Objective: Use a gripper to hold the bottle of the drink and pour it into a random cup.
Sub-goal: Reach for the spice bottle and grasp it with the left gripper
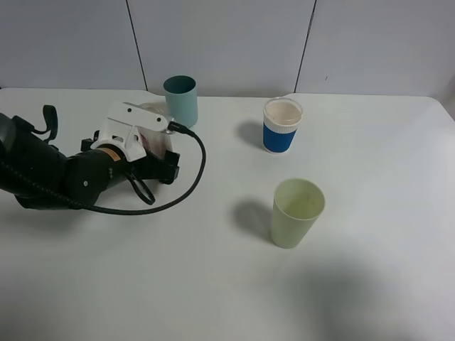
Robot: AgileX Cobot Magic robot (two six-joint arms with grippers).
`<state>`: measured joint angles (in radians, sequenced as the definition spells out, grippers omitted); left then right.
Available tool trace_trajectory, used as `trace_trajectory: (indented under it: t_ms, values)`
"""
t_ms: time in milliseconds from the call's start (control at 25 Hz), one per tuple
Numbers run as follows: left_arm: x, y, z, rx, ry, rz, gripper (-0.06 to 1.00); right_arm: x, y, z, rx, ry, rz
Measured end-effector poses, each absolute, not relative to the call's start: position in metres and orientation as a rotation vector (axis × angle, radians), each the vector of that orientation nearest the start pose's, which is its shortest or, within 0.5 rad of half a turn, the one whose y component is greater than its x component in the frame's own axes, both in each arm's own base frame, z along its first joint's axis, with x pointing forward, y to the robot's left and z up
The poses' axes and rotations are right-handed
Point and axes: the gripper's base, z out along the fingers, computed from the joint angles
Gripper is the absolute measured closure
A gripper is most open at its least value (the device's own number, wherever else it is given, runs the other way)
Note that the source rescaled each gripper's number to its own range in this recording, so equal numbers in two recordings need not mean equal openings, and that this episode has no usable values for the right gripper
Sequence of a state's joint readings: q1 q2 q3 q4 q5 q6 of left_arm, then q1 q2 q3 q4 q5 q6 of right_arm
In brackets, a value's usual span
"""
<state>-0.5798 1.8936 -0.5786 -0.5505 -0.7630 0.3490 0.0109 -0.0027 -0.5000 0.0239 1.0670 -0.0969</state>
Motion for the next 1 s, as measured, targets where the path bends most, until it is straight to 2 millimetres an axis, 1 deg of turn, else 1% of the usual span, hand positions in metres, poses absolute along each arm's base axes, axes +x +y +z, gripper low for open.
trace_trajectory:
  t_ms: [280, 520, 800, 1000]
  values:
    - [0.263, -0.122, 0.097, 0.302, 2.098, 0.041, -0.06, -0.006, 0.002, 0.277, -0.111, 2.045, -0.025]
    - [0.262, -0.112, 0.094, 0.264, 2.113, 0.055, -0.06, -0.006, 0.002, 0.277, -0.111, 2.045, -0.025]
    - [0.264, -0.115, 0.098, 0.162, 2.069, -0.049, -0.06, -0.006, 0.002, 0.277, -0.111, 2.045, -0.025]
    - [0.265, -0.118, 0.1, 0.167, 2.033, -0.103, -0.06, -0.006, 0.002, 0.277, -0.111, 2.045, -0.025]
